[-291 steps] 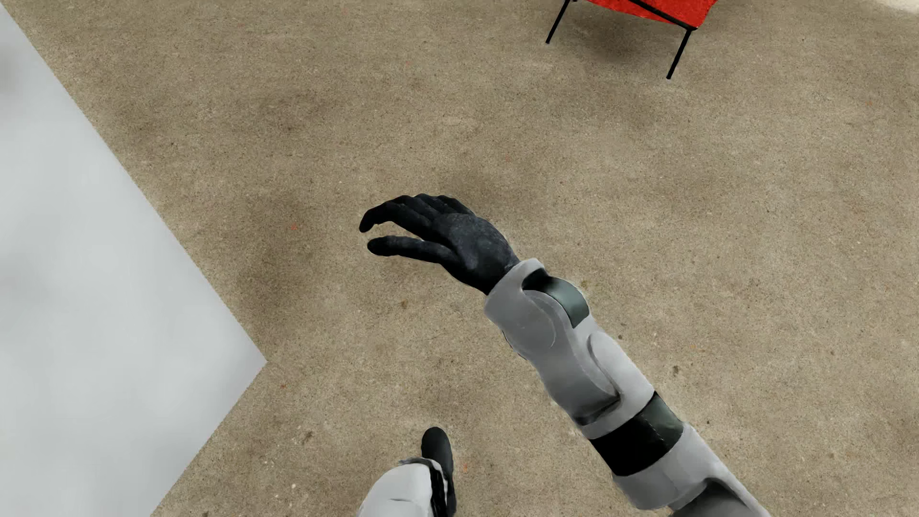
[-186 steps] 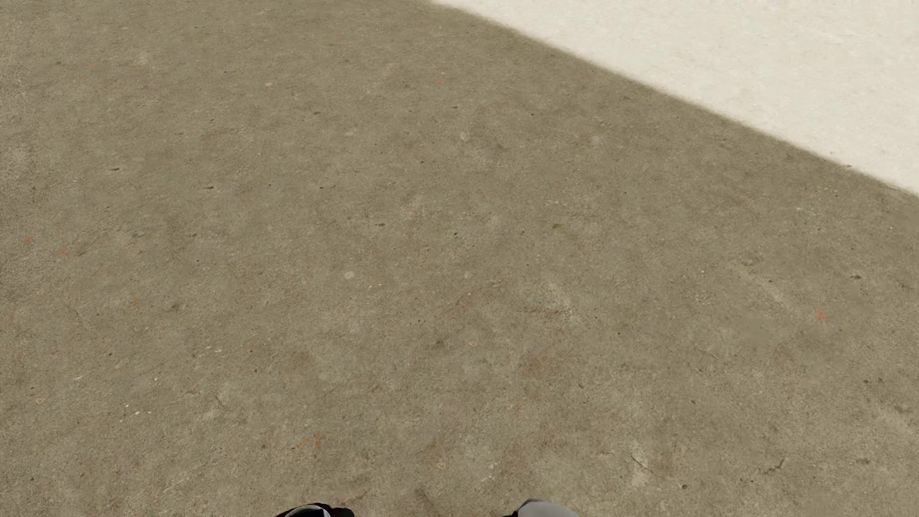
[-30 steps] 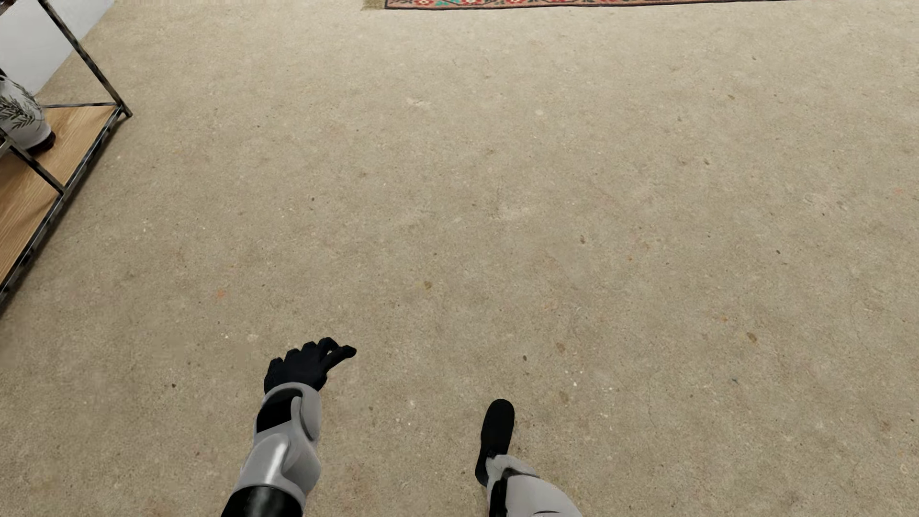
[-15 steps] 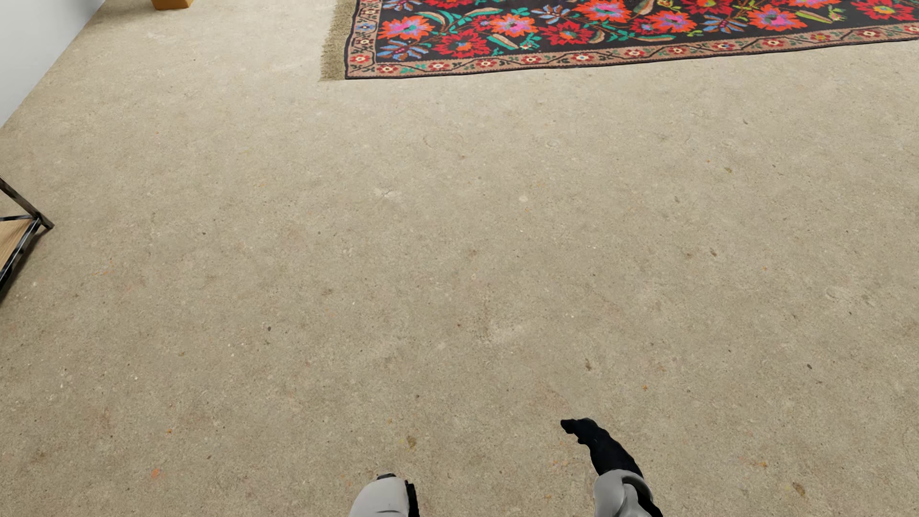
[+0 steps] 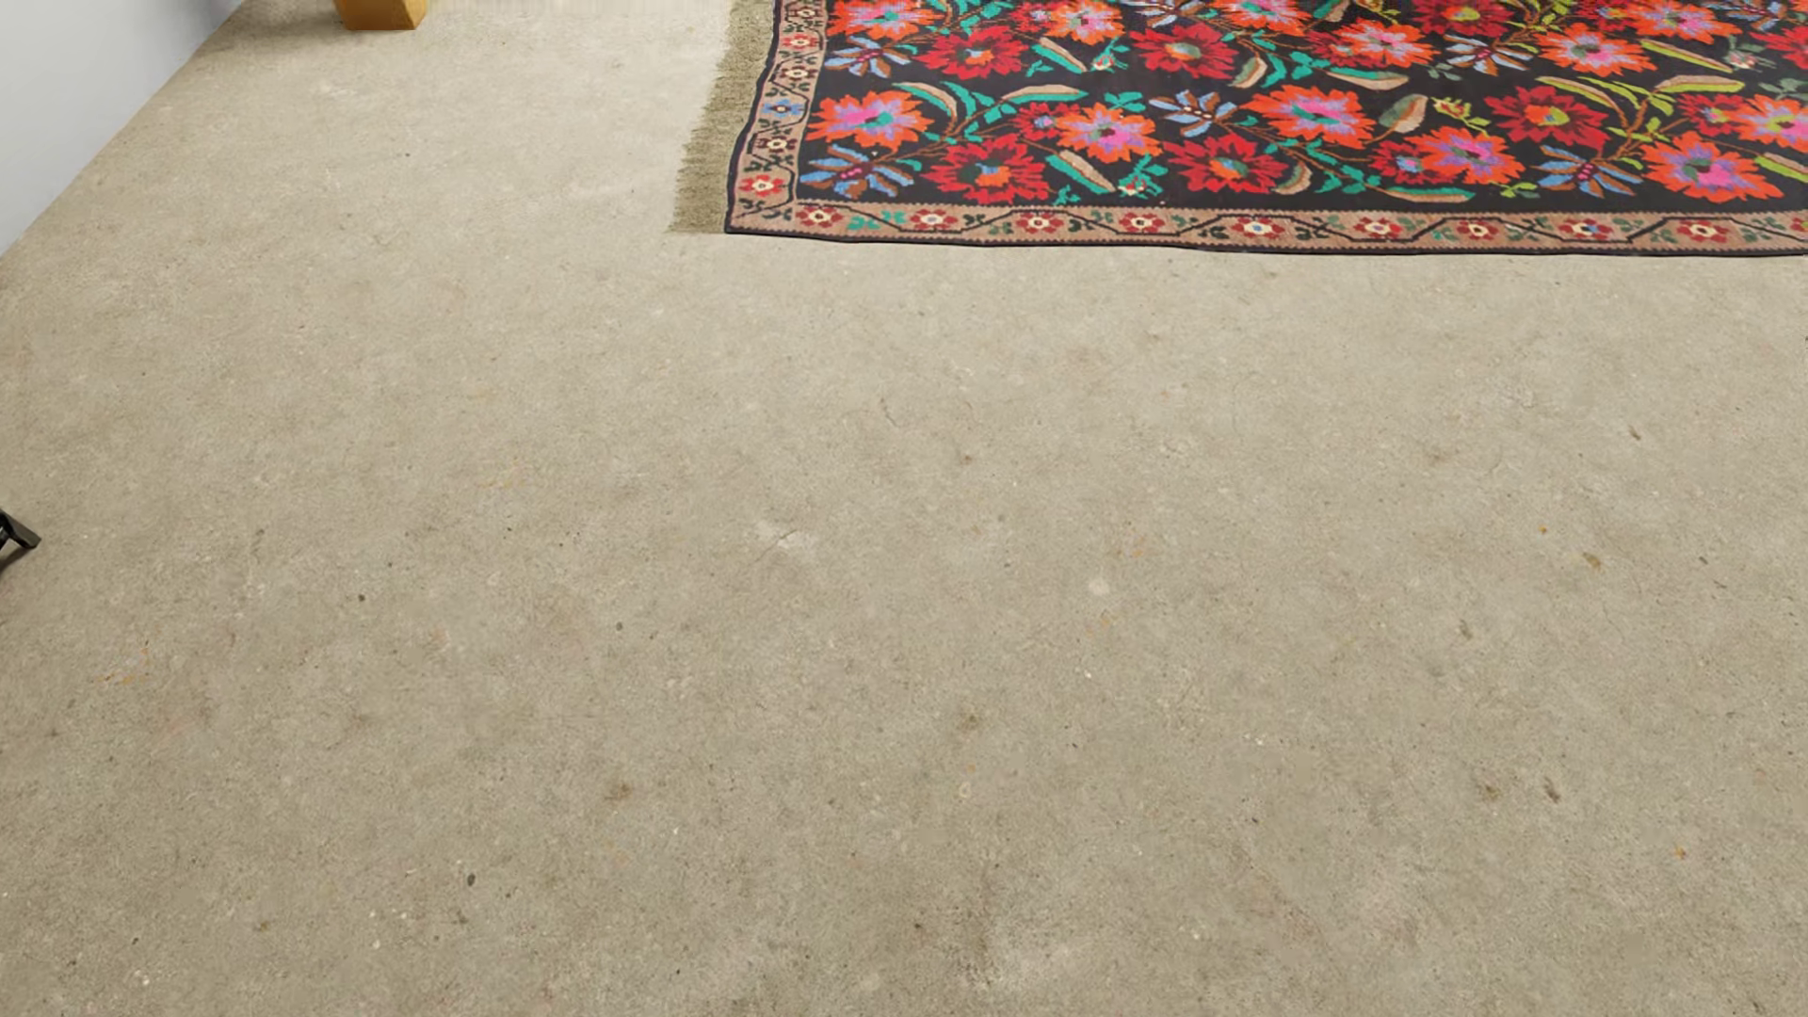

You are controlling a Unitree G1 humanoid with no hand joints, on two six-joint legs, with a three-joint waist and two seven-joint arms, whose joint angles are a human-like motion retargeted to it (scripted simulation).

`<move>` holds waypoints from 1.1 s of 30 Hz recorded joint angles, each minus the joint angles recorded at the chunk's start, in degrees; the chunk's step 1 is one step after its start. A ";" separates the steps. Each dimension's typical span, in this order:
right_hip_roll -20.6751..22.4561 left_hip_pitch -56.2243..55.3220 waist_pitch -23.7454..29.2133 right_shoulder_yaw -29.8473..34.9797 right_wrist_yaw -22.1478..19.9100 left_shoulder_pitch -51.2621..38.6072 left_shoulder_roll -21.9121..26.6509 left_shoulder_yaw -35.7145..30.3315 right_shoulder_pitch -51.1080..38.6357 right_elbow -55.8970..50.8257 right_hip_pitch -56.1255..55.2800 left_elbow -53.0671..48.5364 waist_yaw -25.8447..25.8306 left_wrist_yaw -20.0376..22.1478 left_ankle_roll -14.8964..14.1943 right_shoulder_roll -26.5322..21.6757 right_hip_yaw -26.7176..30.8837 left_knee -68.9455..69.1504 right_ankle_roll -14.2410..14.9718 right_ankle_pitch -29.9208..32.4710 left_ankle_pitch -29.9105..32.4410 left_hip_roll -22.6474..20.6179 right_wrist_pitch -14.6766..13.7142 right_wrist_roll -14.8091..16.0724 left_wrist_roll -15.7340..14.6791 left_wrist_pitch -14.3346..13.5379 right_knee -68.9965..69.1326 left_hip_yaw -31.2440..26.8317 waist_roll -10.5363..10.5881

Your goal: Go to the shelves

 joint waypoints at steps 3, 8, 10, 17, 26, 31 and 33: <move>-2.05 10.08 -0.36 -6.92 -3.72 -7.22 3.88 -9.76 9.53 -4.64 -12.99 0.73 -3.50 0.17 -1.41 1.28 0.52 -5.87 0.07 -0.38 -3.52 -2.28 -2.40 5.31 10.52 -6.31 -7.26 -3.56 -0.15; 1.68 22.19 -0.44 -11.58 -8.35 -14.35 4.40 -9.95 18.53 -5.70 -17.74 -8.43 -5.76 3.08 -4.43 3.82 2.91 -10.50 3.74 0.90 -11.42 -3.43 -1.97 6.34 0.31 -9.22 -65.01 -8.49 0.24; 1.04 26.00 -0.06 -11.45 -5.51 -14.92 6.03 -12.62 19.33 -4.33 -19.12 -9.14 -5.31 3.33 -6.58 5.03 -3.66 -9.17 5.50 -0.84 -13.04 -2.55 0.25 6.01 0.94 -7.82 -67.59 -8.69 0.49; 5.24 16.80 0.74 -10.21 -6.29 -3.53 7.32 -10.08 11.29 -1.34 -11.22 -0.89 -5.73 -2.14 -8.82 6.74 -10.78 37.59 -3.79 -5.57 14.20 14.14 -0.10 2.55 0.73 0.30 -41.76 -7.25 6.76; 17.95 -11.22 -0.44 2.07 -7.74 9.58 4.33 -5.41 -20.40 -7.49 12.86 -2.97 1.08 -5.67 -2.54 -0.79 -2.25 8.67 -1.56 -17.14 8.02 13.77 -9.57 -2.34 4.76 -1.30 -54.70 3.28 10.24; 21.30 -12.74 -1.15 4.09 -10.24 6.77 7.48 -2.94 -19.71 -16.40 25.39 -5.63 0.61 -8.61 -6.59 -1.96 -2.82 -17.03 -0.50 -19.92 6.85 5.20 -11.65 -2.02 5.57 -4.41 -59.49 5.80 9.65; 20.36 -11.80 -1.08 5.97 -9.31 6.33 6.16 -0.38 -16.31 -13.45 27.46 -6.65 1.10 -5.31 5.33 -1.75 -1.63 -8.74 -0.98 -15.23 12.35 7.85 -9.81 -3.23 4.74 -2.59 -52.55 9.55 7.86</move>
